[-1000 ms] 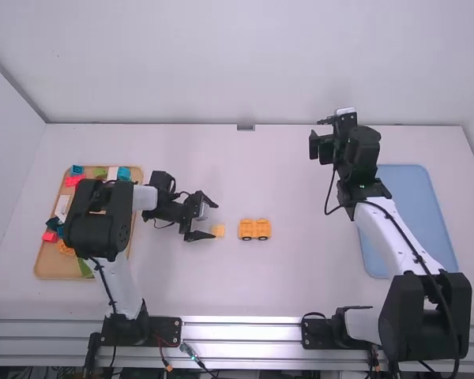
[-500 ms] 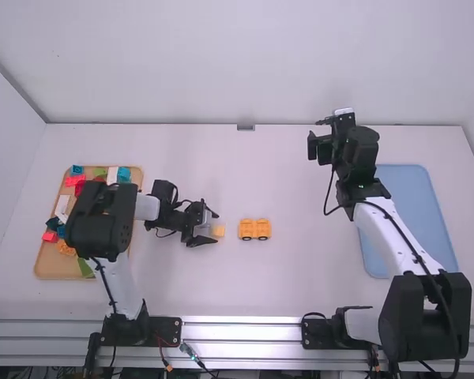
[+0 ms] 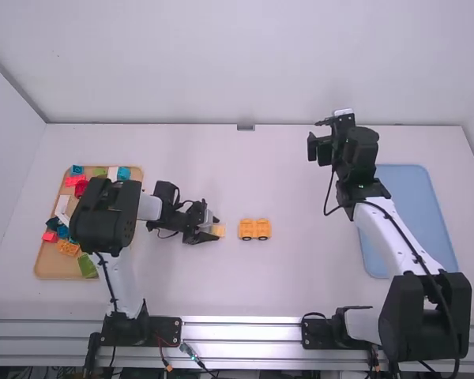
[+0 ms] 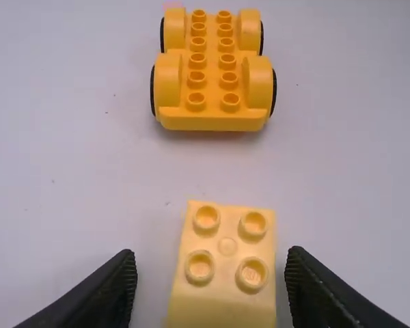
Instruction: Assemble lego blocks to make yellow taxi
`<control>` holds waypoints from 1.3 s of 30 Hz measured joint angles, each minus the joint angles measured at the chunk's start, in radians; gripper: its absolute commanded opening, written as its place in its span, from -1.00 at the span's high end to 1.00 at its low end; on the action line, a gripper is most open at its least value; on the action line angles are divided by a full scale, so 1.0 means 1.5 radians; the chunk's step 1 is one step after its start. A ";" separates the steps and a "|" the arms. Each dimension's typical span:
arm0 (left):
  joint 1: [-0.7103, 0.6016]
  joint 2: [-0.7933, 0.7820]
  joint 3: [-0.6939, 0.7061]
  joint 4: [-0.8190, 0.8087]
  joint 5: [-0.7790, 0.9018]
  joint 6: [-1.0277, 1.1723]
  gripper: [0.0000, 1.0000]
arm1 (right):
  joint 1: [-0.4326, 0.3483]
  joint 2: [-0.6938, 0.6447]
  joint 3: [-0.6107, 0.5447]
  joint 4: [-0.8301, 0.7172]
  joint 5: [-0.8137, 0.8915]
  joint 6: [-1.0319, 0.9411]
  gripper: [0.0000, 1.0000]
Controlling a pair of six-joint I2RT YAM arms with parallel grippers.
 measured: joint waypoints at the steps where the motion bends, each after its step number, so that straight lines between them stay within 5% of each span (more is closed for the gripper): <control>1: 0.000 0.002 0.003 -0.004 0.002 -0.001 -0.03 | 0.000 0.000 0.000 0.000 0.000 0.000 -0.98; 9: 0.000 0.005 0.014 -0.006 -0.004 -0.006 0.63 | 0.000 0.000 0.000 0.000 -0.001 -0.001 -0.98; 21: -0.001 -0.033 0.041 -0.049 -0.017 -0.025 0.55 | 0.000 0.000 0.001 -0.019 -0.021 -0.030 -0.98; 30: -0.071 -0.146 0.041 -0.022 -0.031 -0.108 0.63 | -0.006 0.024 0.006 -0.303 -0.391 -0.381 -0.98; 39: -0.155 -0.146 0.041 -0.002 -0.055 -0.173 0.74 | -0.022 0.237 0.005 -0.348 -0.655 -0.644 -0.98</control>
